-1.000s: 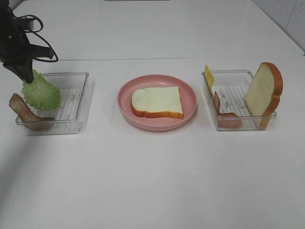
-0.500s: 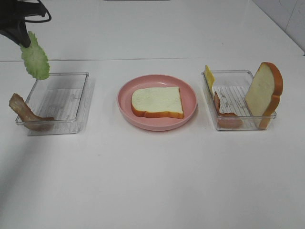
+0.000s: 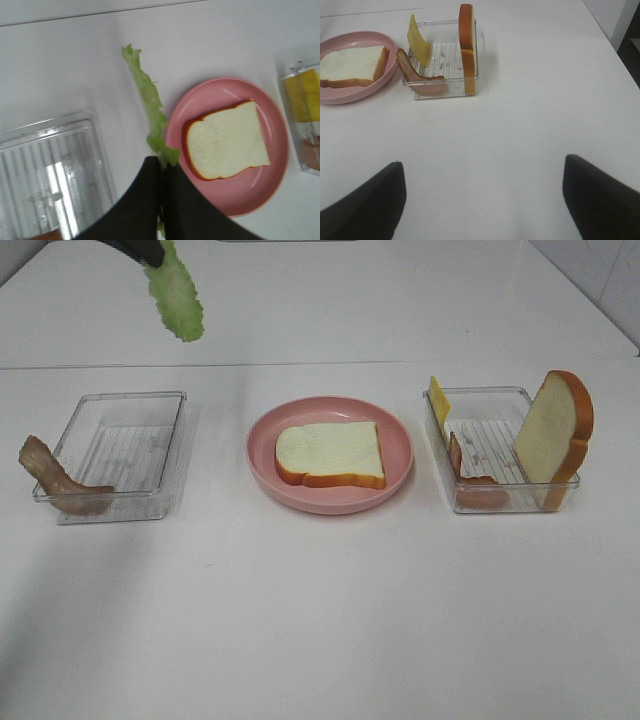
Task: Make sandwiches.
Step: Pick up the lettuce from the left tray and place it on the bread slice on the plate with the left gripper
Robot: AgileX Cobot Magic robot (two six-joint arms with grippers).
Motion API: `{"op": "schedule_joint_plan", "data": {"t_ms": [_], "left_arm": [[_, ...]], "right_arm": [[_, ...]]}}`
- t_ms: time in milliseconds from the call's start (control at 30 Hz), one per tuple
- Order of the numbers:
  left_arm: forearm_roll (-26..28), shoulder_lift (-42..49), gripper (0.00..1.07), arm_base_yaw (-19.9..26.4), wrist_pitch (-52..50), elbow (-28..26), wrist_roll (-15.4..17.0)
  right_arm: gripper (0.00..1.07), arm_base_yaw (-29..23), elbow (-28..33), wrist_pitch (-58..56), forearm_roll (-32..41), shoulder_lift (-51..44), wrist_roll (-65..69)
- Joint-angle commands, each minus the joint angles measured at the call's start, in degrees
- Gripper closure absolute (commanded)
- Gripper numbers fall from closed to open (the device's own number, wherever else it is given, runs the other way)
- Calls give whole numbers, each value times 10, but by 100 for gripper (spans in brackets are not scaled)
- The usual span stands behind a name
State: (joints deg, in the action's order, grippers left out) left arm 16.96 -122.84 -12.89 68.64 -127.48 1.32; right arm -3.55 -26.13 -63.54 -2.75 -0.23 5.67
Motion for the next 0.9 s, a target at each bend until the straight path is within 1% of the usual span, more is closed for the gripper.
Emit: {"op": "schedule_joint_plan", "data": {"t_ms": [33, 67, 100, 133, 167, 200, 233, 267, 300, 333, 400, 433, 467, 500, 567, 600, 633, 800, 900], "left_arm": [[49, -3, 107, -36, -17, -3, -37], [49, -3, 107, -36, -17, -3, -37], [60, -7, 107, -43, -17, -3, -45], [83, -15, 107, -56, -18, -3, -54], [83, -15, 107, -56, -18, -3, -54], [107, -26, 107, -66, -18, -3, -62], [107, -26, 107, -66, -18, -3, -62], [118, -33, 107, -72, -20, -3, -66], [138, -46, 107, -81, -22, -3, -78], [138, -46, 107, -81, -22, -3, -78], [165, -68, 107, -96, -26, -3, -98], [165, -68, 107, -96, -26, -3, -98], [181, -85, 107, -105, -30, -3, -113], [181, -85, 107, -105, -30, -3, -113], [205, -108, 107, -117, -37, -3, -122], [205, -108, 107, -117, -37, -3, -122], [217, -122, 107, -124, -44, -3, -122], [236, -153, 107, -139, -67, -3, -122], [238, -168, 107, -142, -76, -3, -122]], "right_arm": [[28, -1, 1, 6, -3, -18, 3], [28, -1, 1, 6, -3, -18, 3], [28, -1, 1, 6, -3, -18, 3], [28, -1, 1, 6, -3, -18, 3], [28, -1, 1, 6, -3, -18, 3], [28, -1, 1, 6, -3, -18, 3], [28, -1, 1, 6, -3, -18, 3], [28, -1, 1, 6, -3, -18, 3], [28, -1, 1, 6, -3, -18, 3], [28, -1, 1, 6, -3, -18, 3], [28, -1, 1, 6, -3, -18, 3], [28, -1, 1, 6, -3, -18, 3], [28, -1, 1, 6, -3, -18, 3], [28, -1, 1, 6, -3, -18, 3], [28, -1, 1, 6, -3, -18, 3], [28, -1, 1, 6, -3, -18, 3], [28, -1, 1, 6, -3, -18, 3], [28, -1, 1, 6, -3, -18, 3], [28, -1, 1, 6, -3, -18, 3]]}}
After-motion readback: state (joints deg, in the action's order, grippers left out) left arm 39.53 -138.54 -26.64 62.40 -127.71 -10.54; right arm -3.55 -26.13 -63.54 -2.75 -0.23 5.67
